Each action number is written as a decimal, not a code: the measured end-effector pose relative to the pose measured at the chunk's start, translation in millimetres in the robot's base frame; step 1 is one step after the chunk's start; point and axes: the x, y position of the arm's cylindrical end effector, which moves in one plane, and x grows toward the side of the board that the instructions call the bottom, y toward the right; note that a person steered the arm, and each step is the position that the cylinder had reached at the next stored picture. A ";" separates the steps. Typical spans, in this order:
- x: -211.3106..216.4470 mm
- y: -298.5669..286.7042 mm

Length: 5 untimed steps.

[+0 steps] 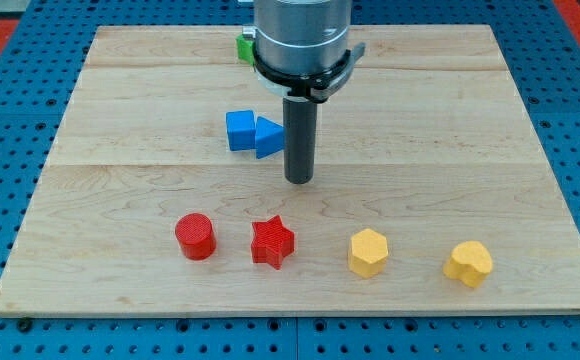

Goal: Push the blue triangle to the right of the blue cube

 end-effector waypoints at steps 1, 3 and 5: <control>0.0 -10.3; -6.7 -27.2; -20.9 -41.8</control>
